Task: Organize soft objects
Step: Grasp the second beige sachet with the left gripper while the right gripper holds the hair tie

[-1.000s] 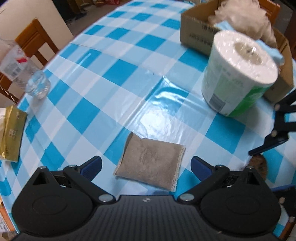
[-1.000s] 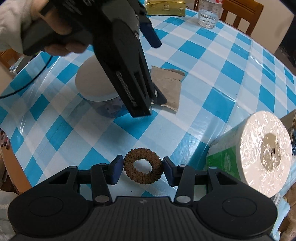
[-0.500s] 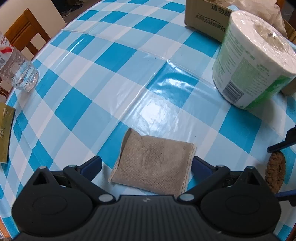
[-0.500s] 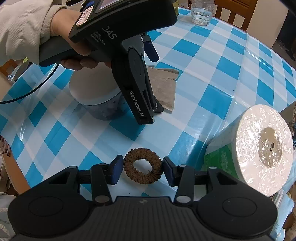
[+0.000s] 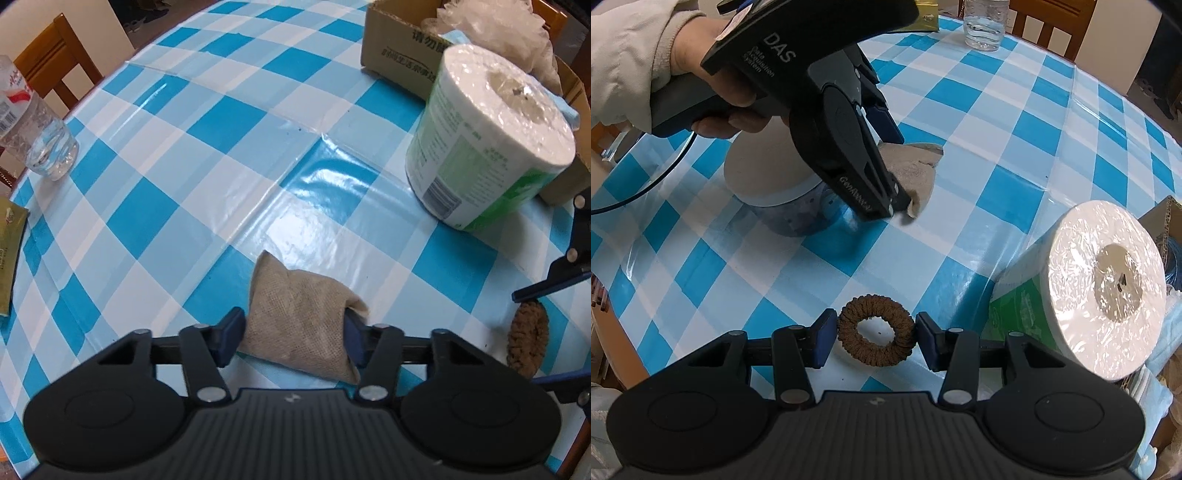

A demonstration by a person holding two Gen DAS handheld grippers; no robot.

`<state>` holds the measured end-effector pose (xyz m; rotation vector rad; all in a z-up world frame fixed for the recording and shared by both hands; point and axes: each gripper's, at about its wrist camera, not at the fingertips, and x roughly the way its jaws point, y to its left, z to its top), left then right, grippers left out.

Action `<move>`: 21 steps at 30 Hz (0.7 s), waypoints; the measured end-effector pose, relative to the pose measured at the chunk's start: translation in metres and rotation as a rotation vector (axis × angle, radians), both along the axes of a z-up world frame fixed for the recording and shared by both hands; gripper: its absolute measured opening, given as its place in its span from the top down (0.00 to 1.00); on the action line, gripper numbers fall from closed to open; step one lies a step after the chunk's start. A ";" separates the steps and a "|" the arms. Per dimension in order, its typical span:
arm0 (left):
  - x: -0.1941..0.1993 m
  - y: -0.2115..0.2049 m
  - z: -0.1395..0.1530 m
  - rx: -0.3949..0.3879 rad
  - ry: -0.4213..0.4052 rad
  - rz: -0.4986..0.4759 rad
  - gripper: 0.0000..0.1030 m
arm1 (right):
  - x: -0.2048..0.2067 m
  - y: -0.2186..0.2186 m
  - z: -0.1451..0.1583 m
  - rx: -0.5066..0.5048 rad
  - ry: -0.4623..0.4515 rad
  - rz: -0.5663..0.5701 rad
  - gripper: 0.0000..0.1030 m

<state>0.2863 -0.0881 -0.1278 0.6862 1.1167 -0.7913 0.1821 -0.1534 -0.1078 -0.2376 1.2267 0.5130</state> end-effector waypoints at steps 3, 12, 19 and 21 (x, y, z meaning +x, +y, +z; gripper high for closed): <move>-0.001 0.000 0.004 -0.013 -0.002 0.006 0.57 | -0.001 0.000 0.001 -0.004 -0.005 -0.001 0.50; -0.003 0.002 0.016 -0.051 -0.005 0.035 0.63 | -0.006 -0.005 0.003 -0.006 -0.012 -0.023 0.50; -0.014 0.003 0.038 -0.093 -0.019 0.035 0.63 | -0.010 -0.006 0.007 -0.005 -0.018 -0.033 0.50; -0.019 0.003 0.045 -0.106 -0.026 0.033 0.63 | -0.011 -0.008 0.008 -0.005 -0.020 -0.037 0.50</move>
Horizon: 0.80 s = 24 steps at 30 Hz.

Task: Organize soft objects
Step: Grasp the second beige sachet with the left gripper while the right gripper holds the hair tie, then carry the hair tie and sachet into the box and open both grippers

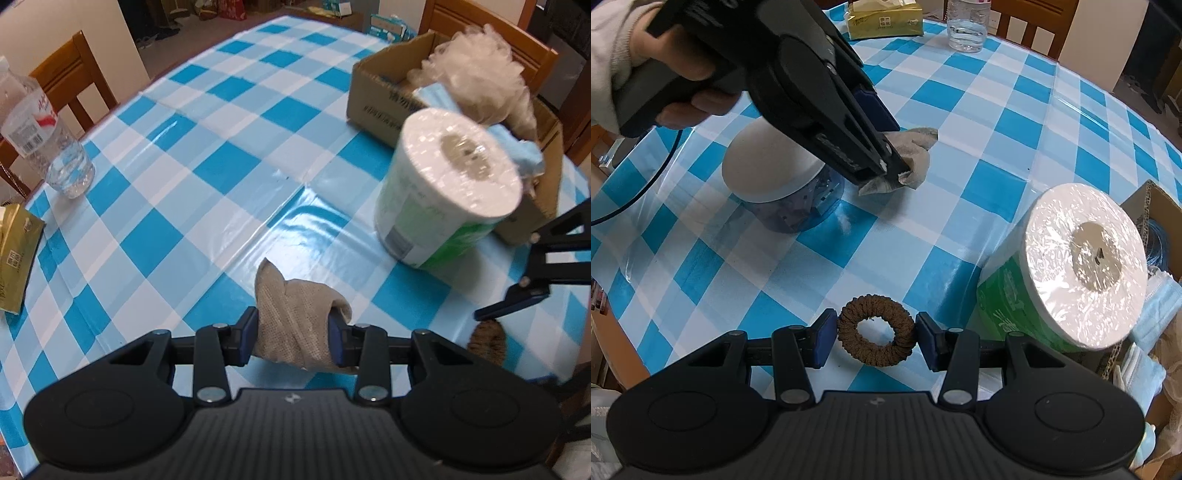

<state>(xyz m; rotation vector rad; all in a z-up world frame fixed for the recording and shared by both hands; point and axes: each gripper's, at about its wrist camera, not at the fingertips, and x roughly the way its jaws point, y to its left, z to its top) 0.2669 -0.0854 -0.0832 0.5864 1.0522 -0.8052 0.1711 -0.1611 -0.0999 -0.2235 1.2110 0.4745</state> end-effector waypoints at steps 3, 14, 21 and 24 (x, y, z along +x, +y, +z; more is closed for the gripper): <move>-0.009 0.000 0.011 -0.021 -0.010 0.000 0.63 | -0.002 -0.002 0.003 0.002 -0.004 -0.008 0.50; -0.055 0.000 0.046 -0.058 -0.021 0.009 0.64 | -0.029 -0.024 0.025 0.022 -0.056 -0.085 0.50; -0.098 -0.012 0.060 -0.072 -0.006 -0.016 0.64 | -0.054 -0.045 0.036 0.028 -0.072 -0.133 0.50; -0.115 -0.022 0.064 -0.087 0.018 -0.029 0.64 | -0.064 -0.058 0.042 0.031 -0.080 -0.165 0.50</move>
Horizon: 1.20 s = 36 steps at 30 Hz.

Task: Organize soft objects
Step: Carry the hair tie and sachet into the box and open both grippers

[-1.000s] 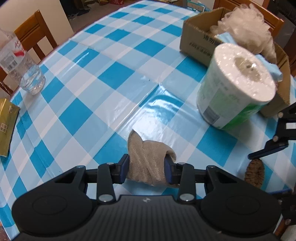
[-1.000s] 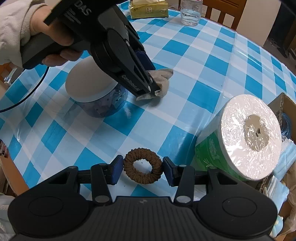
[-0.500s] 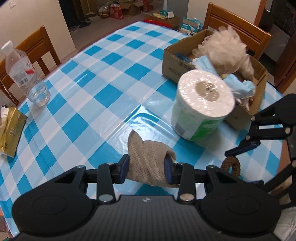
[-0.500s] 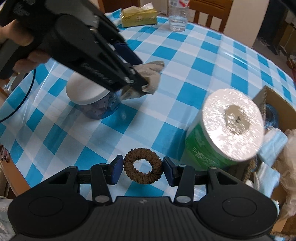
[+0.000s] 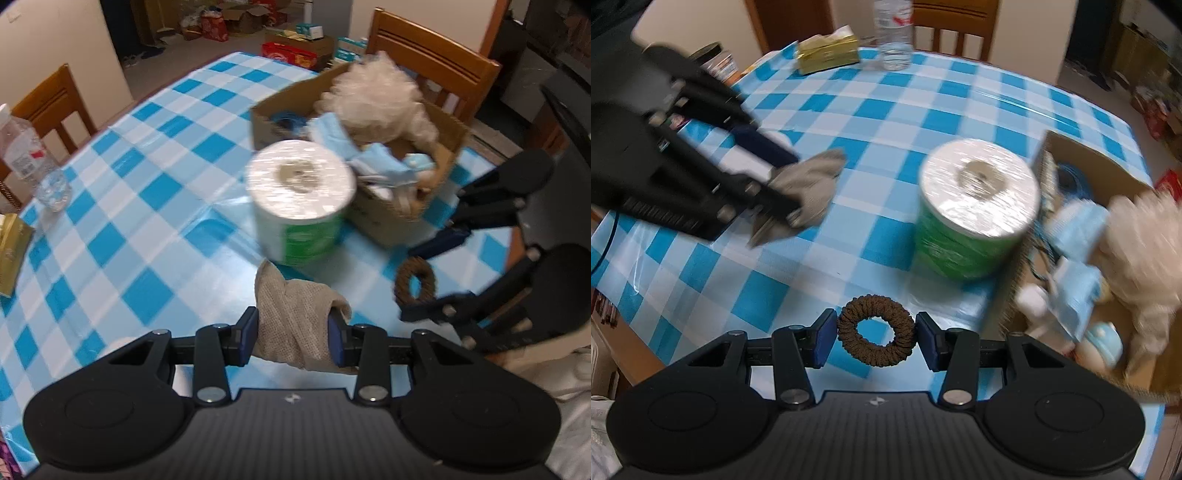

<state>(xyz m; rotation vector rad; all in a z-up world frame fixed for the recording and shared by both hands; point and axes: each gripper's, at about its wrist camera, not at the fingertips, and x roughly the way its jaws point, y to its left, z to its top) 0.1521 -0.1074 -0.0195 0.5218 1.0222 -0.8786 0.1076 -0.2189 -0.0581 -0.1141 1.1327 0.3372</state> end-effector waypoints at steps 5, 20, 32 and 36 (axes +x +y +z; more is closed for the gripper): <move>-0.019 -0.023 0.008 -0.025 0.011 -0.017 0.64 | -0.015 -0.027 0.008 0.015 -0.002 -0.062 0.50; -0.008 -0.125 0.029 -0.103 -0.081 -0.049 0.64 | -0.032 -0.122 0.035 -0.014 -0.099 -0.233 0.50; 0.029 -0.156 0.006 -0.207 -0.125 0.096 0.19 | -0.017 -0.157 0.037 -0.025 -0.127 -0.273 0.50; 0.024 -0.147 0.010 -0.197 -0.151 0.138 0.12 | -0.010 -0.166 0.034 -0.024 -0.130 -0.294 0.50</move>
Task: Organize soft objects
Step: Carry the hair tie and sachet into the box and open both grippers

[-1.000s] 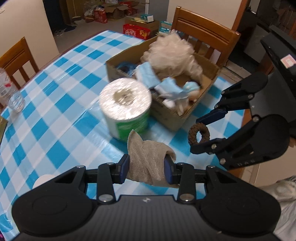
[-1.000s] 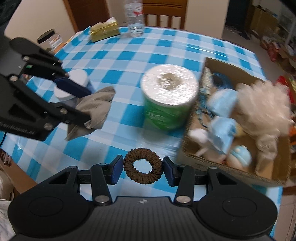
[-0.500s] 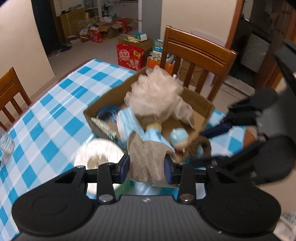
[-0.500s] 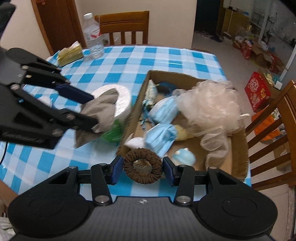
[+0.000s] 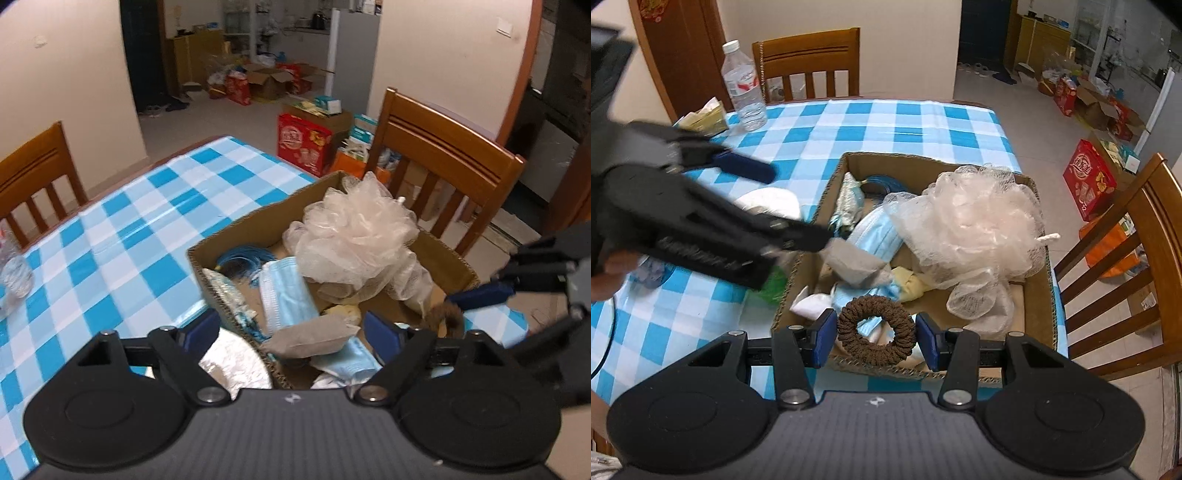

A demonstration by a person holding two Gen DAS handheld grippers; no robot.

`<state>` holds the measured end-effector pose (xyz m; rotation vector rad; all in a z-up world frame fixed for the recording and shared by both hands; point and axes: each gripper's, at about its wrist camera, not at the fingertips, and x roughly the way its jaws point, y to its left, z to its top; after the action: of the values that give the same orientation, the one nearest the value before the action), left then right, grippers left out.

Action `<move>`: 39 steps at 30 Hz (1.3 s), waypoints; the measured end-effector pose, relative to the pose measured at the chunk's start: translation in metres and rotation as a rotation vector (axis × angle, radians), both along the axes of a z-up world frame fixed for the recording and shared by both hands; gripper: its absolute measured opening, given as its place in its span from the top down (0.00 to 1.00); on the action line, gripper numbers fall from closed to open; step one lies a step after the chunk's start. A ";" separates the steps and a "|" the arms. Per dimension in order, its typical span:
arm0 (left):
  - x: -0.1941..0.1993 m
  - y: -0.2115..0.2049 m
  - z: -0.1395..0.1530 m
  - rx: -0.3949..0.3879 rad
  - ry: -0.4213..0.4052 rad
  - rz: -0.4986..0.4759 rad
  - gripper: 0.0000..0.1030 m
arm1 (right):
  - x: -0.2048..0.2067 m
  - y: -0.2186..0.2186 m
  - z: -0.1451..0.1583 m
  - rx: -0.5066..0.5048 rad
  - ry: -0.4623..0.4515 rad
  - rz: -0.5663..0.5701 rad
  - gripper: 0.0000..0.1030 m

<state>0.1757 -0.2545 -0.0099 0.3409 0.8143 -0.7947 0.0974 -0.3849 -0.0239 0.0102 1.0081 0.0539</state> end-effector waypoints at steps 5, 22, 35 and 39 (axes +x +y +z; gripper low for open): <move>-0.015 0.013 0.008 0.006 -0.067 0.039 0.05 | 0.015 -0.012 -0.004 -0.004 -0.003 -0.030 0.50; -0.036 0.038 0.011 0.004 -0.108 0.128 0.02 | 0.053 -0.035 -0.007 0.032 -0.045 -0.162 0.00; -0.052 0.044 0.015 0.003 -0.075 0.240 0.02 | 0.018 -0.030 0.002 -0.004 -0.026 -0.315 0.00; -0.059 0.047 0.018 0.033 -0.041 0.248 0.02 | -0.011 -0.024 0.007 -0.003 -0.031 -0.433 0.00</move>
<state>0.1166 -0.2078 0.0083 0.2785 0.8137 -0.5413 0.0865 -0.4089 -0.0173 0.2233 0.9565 -0.3423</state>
